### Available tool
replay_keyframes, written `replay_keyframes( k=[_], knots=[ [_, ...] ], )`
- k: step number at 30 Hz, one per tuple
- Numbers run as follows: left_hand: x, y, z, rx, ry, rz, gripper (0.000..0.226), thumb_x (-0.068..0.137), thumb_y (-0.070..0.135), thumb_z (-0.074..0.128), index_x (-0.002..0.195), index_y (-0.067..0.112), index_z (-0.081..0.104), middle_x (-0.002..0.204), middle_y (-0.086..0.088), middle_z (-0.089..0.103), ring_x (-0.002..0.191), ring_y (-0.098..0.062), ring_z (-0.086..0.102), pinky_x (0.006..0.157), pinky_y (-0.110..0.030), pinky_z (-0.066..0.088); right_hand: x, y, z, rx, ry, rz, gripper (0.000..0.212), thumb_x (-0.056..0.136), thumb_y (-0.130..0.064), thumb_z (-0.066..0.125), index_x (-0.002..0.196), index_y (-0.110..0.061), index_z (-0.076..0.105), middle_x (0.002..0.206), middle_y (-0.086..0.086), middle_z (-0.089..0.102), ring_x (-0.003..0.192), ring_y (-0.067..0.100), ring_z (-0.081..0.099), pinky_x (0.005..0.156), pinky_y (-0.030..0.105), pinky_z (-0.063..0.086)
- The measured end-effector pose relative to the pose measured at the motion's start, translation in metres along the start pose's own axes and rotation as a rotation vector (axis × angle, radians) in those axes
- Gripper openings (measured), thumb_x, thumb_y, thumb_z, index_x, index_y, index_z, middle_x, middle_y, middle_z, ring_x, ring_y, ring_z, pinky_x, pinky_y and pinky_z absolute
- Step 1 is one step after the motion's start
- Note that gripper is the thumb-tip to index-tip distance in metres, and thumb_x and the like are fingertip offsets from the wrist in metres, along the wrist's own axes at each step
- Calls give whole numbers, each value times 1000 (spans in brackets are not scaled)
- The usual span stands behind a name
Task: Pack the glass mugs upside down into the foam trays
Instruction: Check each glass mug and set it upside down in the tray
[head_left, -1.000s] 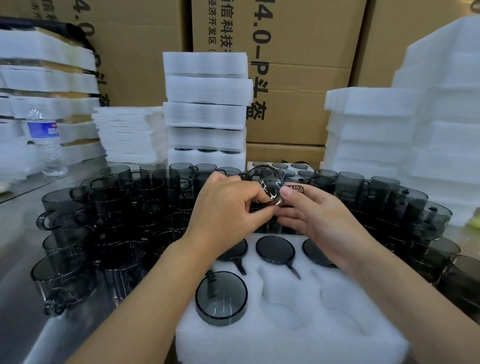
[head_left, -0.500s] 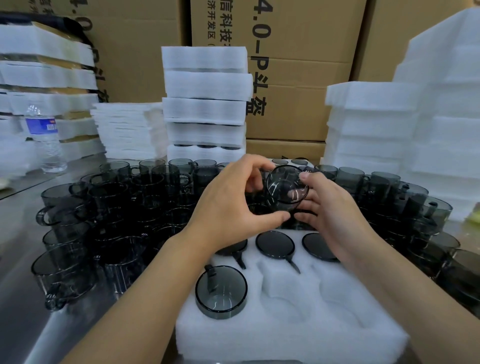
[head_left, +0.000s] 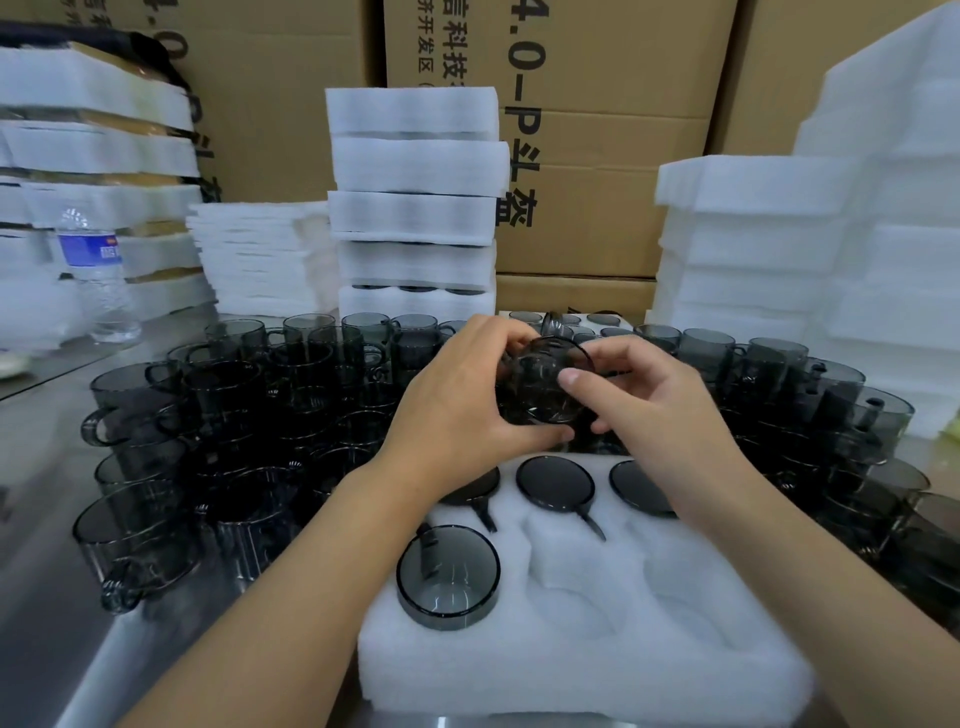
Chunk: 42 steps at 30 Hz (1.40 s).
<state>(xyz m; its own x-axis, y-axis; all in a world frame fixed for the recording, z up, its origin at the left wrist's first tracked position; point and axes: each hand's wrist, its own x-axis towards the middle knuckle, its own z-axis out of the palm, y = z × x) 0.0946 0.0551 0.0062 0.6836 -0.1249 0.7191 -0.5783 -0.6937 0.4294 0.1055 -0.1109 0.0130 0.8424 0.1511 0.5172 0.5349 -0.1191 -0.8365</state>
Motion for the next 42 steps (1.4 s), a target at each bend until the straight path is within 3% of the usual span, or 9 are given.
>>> replay_keyframes(
  k=[5, 10, 13, 18, 21, 29, 37, 40, 42],
  knots=[
    [-3, 3, -1, -162, -97, -31, 60, 50, 57, 78, 98, 50, 42, 104, 26, 51, 92, 2, 53, 67, -8, 39, 4, -9, -14, -12, 132, -30, 24, 78, -7, 67, 65, -27, 73, 58, -10, 67, 49, 1, 55, 45, 13, 43],
    [-3, -2, -1, -278, -233, -152, 37, 65, 10, 61, 89, 32, 43, 98, 13, 56, 87, -3, 56, 65, -18, 42, 11, -13, -25, 202, 99, 105, 26, 73, -7, 61, 50, -18, 67, 55, -7, 62, 43, 7, 44, 39, 15, 35],
    [-2, -8, -3, -175, -425, -242, 31, 77, 1, 61, 88, 29, 53, 96, 11, 60, 88, -6, 58, 66, -14, 42, 11, -16, -30, 209, -56, 113, 13, 61, -15, 59, 48, -18, 61, 55, -8, 60, 41, 5, 44, 38, 14, 33],
    [2, -12, -12, -187, -573, -307, 16, 84, 9, 69, 92, 23, 66, 92, 6, 68, 86, -6, 65, 78, -17, 50, 1, -18, -31, 10, -590, 138, 11, 50, -24, 66, 60, -20, 67, 52, -1, 58, 42, 12, 46, 40, 16, 33],
    [3, -13, -17, -198, -571, -331, 22, 82, 9, 72, 90, 28, 65, 93, 9, 70, 86, -4, 66, 77, -15, 51, -5, -21, -26, -46, -735, 181, 11, 57, -12, 62, 61, -22, 63, 48, -2, 53, 38, 14, 44, 35, 15, 33],
    [3, -9, -18, -155, -585, -331, 21, 81, 12, 74, 95, 25, 67, 95, 7, 71, 88, -5, 67, 83, -21, 53, -9, -24, -21, -93, -863, 208, 28, 64, -2, 52, 71, -26, 63, 67, 9, 50, 40, 19, 46, 37, 20, 39],
    [4, 4, -33, -376, -587, -291, 28, 84, 3, 65, 98, 26, 67, 97, 9, 71, 86, 0, 64, 80, -17, 50, -9, -21, -20, -174, -970, 160, 20, 73, -9, 64, 79, -28, 64, 58, -7, 46, 47, 6, 38, 44, 17, 33],
    [3, 7, -45, -418, -716, -281, 44, 71, 25, 73, 113, 32, 62, 113, 14, 66, 103, 2, 60, 85, -16, 47, -8, -24, -23, -176, -932, 165, 6, 72, -27, 71, 76, -27, 67, 59, -5, 48, 49, 3, 39, 46, 13, 32],
    [2, 9, -50, -299, -848, -269, 69, 59, 48, 77, 124, 42, 53, 123, 25, 58, 111, 9, 52, 86, -15, 45, -6, -25, -27, -191, -912, 183, 15, 69, -38, 70, 74, -24, 69, 58, -4, 49, 46, 4, 37, 43, 13, 29]
  ],
)
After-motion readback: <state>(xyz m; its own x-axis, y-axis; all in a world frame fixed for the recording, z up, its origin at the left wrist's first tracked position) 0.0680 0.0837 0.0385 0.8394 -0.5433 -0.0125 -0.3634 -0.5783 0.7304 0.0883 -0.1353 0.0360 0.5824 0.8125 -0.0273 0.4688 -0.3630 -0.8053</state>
